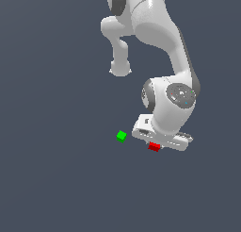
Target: Stack the red cube on top of the green cube.
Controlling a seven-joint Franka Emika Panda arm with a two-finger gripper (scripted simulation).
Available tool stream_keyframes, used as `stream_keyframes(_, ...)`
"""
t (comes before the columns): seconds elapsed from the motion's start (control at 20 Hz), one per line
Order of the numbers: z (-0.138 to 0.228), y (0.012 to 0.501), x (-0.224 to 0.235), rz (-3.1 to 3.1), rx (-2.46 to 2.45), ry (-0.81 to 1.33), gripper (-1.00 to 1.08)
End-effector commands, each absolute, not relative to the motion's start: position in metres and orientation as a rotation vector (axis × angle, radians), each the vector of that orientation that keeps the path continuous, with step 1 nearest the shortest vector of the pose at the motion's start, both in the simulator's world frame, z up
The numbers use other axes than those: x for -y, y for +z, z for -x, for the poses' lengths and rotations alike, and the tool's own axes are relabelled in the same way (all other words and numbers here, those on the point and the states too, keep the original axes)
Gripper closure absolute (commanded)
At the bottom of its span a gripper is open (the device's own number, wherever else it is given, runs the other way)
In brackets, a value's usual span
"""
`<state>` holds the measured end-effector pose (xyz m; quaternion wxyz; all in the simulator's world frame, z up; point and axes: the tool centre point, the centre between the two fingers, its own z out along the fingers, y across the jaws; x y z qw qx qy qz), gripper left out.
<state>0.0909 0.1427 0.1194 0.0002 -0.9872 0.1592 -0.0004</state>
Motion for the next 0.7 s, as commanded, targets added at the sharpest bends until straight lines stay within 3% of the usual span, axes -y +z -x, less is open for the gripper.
stream_keyframes(0.0, -0.091, 0.120, -0.143, 3.101, -0.500, -0.001, 1.08)
stream_keyframes(0.65, -0.074, 0.109, -0.118, 3.101, -0.500, -0.001, 1.08)
